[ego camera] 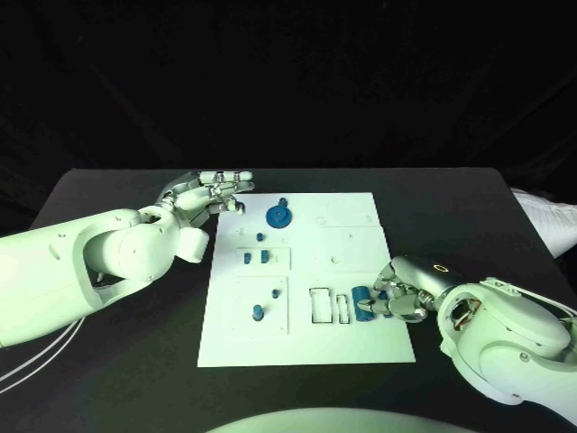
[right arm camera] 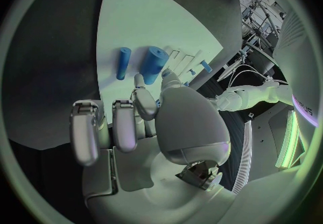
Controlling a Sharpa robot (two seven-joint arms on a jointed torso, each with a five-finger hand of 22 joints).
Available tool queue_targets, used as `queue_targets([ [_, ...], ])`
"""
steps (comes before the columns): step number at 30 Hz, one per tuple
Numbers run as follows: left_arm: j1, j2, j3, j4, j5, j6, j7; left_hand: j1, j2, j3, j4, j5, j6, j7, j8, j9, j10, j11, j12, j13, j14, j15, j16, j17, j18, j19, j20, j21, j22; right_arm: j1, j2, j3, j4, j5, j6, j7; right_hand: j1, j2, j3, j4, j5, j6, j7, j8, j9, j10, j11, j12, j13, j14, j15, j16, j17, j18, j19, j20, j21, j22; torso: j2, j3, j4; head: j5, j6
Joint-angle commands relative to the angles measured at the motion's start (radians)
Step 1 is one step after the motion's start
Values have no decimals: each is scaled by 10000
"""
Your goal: Assemble the parts on the task board
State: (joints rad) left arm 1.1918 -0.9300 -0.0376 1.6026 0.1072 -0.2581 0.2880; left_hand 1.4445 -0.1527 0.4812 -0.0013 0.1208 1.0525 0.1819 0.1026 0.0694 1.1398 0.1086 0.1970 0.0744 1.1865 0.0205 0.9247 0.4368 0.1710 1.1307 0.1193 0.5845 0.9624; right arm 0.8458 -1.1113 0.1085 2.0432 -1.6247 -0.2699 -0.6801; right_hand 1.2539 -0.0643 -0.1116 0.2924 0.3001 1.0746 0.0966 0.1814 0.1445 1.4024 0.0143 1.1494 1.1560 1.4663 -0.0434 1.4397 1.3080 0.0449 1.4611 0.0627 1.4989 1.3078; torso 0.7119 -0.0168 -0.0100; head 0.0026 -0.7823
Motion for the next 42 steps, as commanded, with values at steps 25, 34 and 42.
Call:
queue_targets([
  [25,-8,-7,6,60,38,278,-5,-93,79,-115,11,43,27,8,27,-13,-85,-17,63,-14,-22,-27,38,-26,113,-28,-33,-54,-22,-385,818,-4,-829,-199,416,-525,-12,322,-134,-25,125,-48,-31,190,186,-29,-10,126,229,605,-98,58,96,-183,358,-25,76,1700,-7,-6,-11,56,-47],
  [34,-13,-15,6,63,38,300,-15,-93,79,-115,11,43,27,8,27,-13,-85,-17,63,-14,-22,-27,38,-26,113,-28,-33,-54,-22,-394,714,7,-664,-64,-360,-521,477,680,-56,-51,985,30,-87,358,412,87,-67,313,571,616,-146,96,161,-200,406,-68,122,1770,-21,5,-13,62,-29],
  [42,-29,-28,5,65,38,306,-15,-98,82,-123,8,44,23,8,27,-14,-92,-18,69,-16,-24,-26,41,-31,113,-29,-32,-59,-25,-282,471,88,-93,585,-1171,-425,531,724,-118,-36,1404,8,-98,393,502,116,-78,325,668,621,-157,113,187,-216,450,-80,161,1827,-18,-11,0,23,13],
])
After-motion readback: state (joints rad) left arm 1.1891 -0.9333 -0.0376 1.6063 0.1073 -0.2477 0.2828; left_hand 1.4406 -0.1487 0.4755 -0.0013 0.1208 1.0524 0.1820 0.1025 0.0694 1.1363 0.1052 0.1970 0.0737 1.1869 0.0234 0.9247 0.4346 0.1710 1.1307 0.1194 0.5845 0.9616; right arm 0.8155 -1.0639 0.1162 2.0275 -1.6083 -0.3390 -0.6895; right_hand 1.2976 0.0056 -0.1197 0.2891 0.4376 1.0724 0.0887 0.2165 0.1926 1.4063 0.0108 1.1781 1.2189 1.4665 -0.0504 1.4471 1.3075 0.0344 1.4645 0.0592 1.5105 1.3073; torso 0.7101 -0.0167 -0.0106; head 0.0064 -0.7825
